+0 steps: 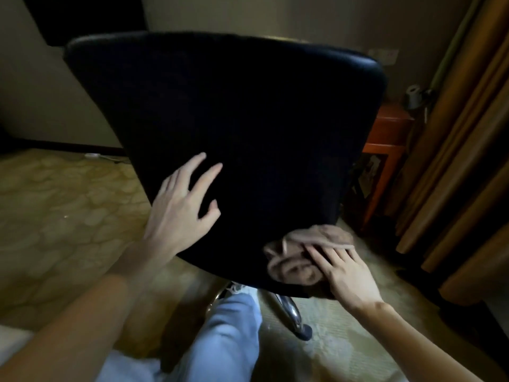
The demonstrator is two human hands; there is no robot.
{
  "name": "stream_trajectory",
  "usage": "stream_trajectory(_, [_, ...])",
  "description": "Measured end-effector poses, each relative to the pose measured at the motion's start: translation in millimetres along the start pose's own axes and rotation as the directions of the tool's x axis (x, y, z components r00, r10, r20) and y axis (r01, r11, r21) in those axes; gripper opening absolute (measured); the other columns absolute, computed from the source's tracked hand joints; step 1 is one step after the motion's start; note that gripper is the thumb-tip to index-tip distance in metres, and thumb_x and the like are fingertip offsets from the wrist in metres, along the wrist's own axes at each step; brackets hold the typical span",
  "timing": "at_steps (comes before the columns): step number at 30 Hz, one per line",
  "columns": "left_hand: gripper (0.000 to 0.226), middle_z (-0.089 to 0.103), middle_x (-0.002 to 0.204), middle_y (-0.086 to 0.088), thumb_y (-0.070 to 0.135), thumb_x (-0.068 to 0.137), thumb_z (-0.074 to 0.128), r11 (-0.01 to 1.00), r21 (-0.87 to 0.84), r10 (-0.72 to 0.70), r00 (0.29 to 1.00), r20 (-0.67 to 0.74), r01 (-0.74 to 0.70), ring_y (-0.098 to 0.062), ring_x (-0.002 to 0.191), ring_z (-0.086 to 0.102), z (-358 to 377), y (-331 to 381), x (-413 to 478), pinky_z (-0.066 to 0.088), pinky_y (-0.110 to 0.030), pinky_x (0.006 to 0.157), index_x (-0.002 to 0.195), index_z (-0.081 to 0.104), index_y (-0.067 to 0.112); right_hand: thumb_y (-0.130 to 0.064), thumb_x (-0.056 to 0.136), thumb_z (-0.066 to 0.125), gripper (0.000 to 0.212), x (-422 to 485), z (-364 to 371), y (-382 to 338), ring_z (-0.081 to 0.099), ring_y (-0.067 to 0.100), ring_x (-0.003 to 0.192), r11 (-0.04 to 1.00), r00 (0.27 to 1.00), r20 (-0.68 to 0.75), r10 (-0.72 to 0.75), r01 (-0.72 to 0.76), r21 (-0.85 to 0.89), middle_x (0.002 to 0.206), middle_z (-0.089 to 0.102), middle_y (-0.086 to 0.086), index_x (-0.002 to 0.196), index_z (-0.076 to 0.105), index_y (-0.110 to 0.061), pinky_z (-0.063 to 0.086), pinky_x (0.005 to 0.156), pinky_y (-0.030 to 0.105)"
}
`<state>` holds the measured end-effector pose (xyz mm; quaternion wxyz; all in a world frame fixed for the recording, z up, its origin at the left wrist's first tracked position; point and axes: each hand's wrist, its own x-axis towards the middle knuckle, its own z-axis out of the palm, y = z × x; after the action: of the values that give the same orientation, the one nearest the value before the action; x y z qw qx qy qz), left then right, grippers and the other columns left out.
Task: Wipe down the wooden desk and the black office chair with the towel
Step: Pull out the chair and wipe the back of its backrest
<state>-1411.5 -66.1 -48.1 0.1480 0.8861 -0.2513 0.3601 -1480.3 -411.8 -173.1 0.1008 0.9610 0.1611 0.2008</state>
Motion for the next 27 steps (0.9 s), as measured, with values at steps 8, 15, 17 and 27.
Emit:
stream_trajectory(8, [0.039,0.052,0.146,-0.006,0.018,0.094,0.066,0.974,-0.071,-0.22,0.975,-0.034,0.217,-0.032,0.12,0.06,-63,-29,3,0.048,-0.053,0.104,0.132,0.067,0.013,-0.015,0.078,0.044,0.063,3,-35,21,0.056,0.038,0.121,0.981,0.956,-0.24,0.17,-0.142,0.13,0.127,0.063,0.021,0.14,0.05,-0.005,0.029,0.113,0.047])
stream_trajectory(15, [0.052,0.042,0.153,-0.016,0.017,0.092,0.067,0.986,-0.058,-0.168,0.953,-0.251,0.158,-0.034,0.142,0.041,-91,-14,43,0.04,-0.051,0.115,0.142,0.056,0.01,-0.032,0.075,0.047,0.089,100,-141,15,0.023,0.045,0.147,0.85,0.719,-0.54,0.437,-0.133,0.51,0.155,0.026,0.022,0.157,0.012,-0.021,0.007,0.121,0.058])
stream_trajectory(17, [0.06,0.034,0.159,-0.018,0.021,0.092,0.065,0.993,-0.004,-0.112,0.942,-0.315,0.116,-0.036,0.146,0.035,-101,-8,58,0.037,-0.051,0.117,0.148,0.049,0.01,-0.036,0.074,0.047,0.094,125,-155,6,0.017,0.041,0.15,0.844,0.722,-0.532,0.443,-0.136,0.519,0.161,0.022,0.017,0.159,0.008,-0.026,0.004,0.121,0.059])
stream_trajectory(27, [0.054,0.055,0.145,-0.003,0.04,0.093,0.036,0.941,-0.094,-0.336,0.932,-0.133,0.326,-0.022,0.14,0.042,-141,-13,113,0.022,-0.047,0.124,0.139,0.057,0.02,-0.029,0.055,0.065,0.092,179,-118,-139,0.038,0.039,0.129,0.805,0.832,-0.357,0.424,-0.166,0.57,0.14,0.044,0.016,0.142,0.037,-0.016,0.022,0.115,0.059])
